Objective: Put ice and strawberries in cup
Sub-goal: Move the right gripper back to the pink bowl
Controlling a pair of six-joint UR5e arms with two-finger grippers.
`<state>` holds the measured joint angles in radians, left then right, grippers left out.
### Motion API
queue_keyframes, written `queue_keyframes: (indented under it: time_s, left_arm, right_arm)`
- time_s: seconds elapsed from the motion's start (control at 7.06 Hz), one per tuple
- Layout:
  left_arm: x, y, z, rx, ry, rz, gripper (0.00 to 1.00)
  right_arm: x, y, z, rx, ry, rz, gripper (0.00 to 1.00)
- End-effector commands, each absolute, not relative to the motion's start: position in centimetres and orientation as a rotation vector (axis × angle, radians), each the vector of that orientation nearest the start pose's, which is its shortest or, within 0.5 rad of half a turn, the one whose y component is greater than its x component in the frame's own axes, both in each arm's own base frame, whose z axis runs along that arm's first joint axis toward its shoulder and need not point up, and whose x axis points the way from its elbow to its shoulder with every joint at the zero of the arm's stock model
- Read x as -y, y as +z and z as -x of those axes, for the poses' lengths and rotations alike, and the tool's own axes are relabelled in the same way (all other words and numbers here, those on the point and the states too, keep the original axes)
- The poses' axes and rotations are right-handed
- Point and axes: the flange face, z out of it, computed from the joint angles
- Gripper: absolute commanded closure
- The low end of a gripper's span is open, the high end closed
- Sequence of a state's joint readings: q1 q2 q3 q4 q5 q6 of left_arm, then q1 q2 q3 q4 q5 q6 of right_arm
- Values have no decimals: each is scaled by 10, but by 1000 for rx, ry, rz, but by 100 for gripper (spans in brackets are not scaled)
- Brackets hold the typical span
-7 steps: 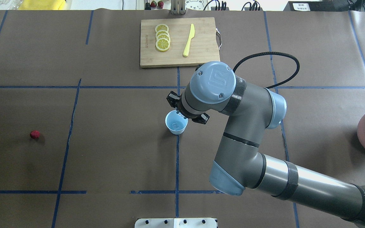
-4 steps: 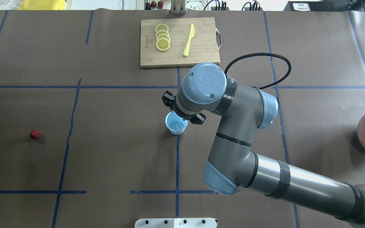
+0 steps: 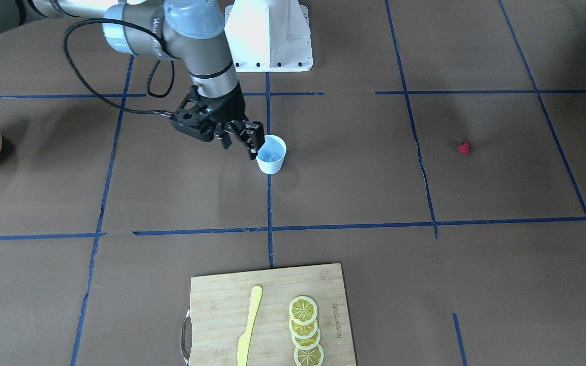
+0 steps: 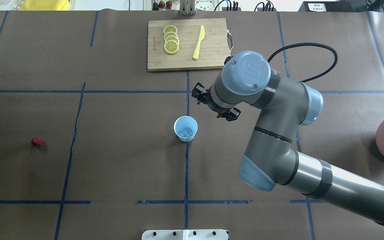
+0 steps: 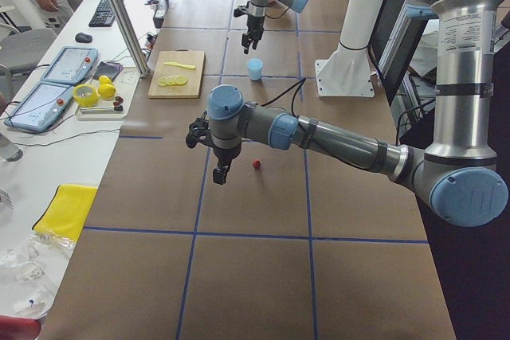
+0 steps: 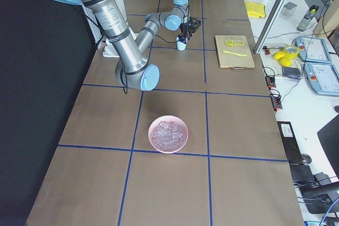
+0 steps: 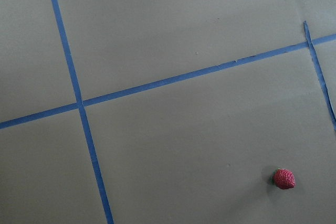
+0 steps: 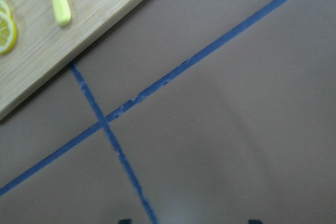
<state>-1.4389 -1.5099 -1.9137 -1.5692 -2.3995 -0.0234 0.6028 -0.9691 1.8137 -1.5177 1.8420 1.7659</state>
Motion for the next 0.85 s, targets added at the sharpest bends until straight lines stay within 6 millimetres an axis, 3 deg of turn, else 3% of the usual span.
queue_keyframes:
  time_s: [0.0, 0.14, 0.42, 0.57, 0.71]
  left_arm:
    - [469, 514, -2, -844, 216, -199, 0]
    - [469, 515, -2, -844, 216, -198, 0]
    - [469, 514, -2, -844, 217, -199, 0]
    - [468, 511, -1, -844, 218, -206, 0]
    - [468, 511, -1, -845, 218, -206, 0]
  right_arm:
    - [458, 274, 334, 918, 531, 57, 18]
    - [459, 320, 278, 877, 474, 47, 19]
    - [447, 434, 160, 743, 278, -25, 19]
    - [438, 479, 118, 702, 203, -20, 17]
    - [424, 520, 97, 664, 143, -4, 15]
